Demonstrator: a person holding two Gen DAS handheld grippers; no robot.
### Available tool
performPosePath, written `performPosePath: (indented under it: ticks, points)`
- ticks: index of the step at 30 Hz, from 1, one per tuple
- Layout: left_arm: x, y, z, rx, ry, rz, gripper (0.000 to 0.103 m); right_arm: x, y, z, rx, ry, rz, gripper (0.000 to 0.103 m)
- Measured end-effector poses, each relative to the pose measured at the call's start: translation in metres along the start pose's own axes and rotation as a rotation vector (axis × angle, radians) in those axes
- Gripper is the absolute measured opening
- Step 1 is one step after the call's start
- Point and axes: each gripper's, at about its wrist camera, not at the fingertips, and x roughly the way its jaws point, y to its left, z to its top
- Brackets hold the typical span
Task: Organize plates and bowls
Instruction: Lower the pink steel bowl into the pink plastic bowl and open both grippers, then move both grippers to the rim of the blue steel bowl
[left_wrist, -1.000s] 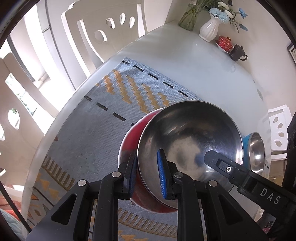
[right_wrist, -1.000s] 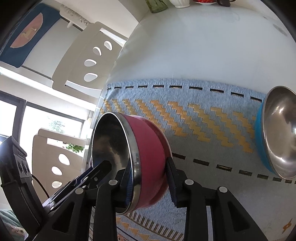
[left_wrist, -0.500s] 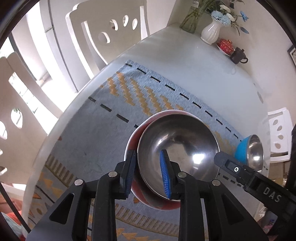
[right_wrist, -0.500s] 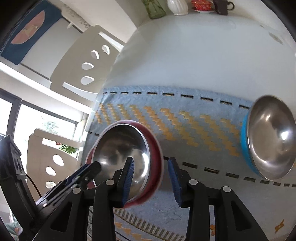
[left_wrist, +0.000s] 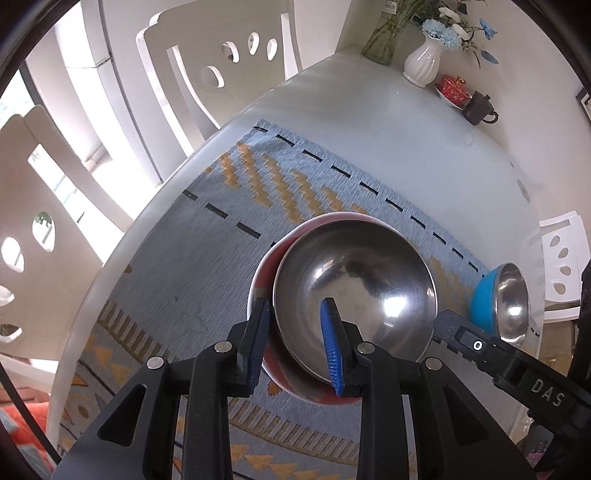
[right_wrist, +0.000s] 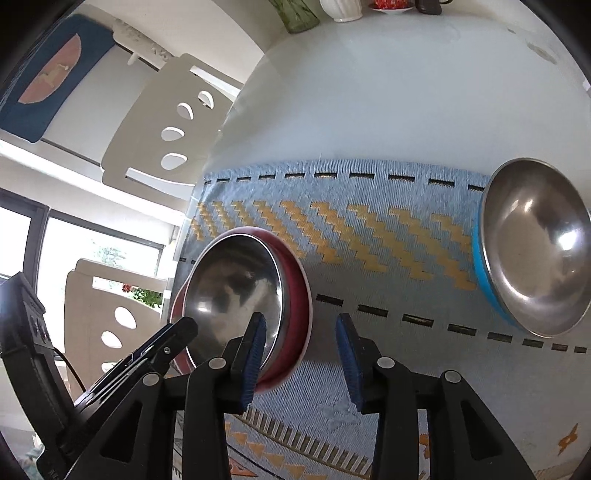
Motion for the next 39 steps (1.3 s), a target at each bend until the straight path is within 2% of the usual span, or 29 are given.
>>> performPosePath:
  ticks: [10,19,24,32,39]
  points:
    - [-0.009,-0.02,-0.007,0.004,-0.003,0.017,0.03,-0.025,-0.015,-0.003,0.017,-0.022,0.018,0.039]
    - [-0.02,-0.062,-0.01,0.036,-0.021,0.014,0.031,-0.063,-0.043,0.002,0.035,-0.067,0.03,0.044]
    - [-0.019,-0.09,-0.013,0.059,-0.02,0.005,0.034,-0.082,-0.067,0.004,0.059,-0.099,0.03,0.05]
    - [-0.009,-0.138,-0.021,0.096,-0.007,0.0,0.049,-0.104,-0.116,0.004,0.123,-0.125,0.023,0.05]
    - [0.006,-0.173,-0.026,0.125,0.014,0.002,0.049,-0.111,-0.156,0.005,0.166,-0.125,0.007,0.05]
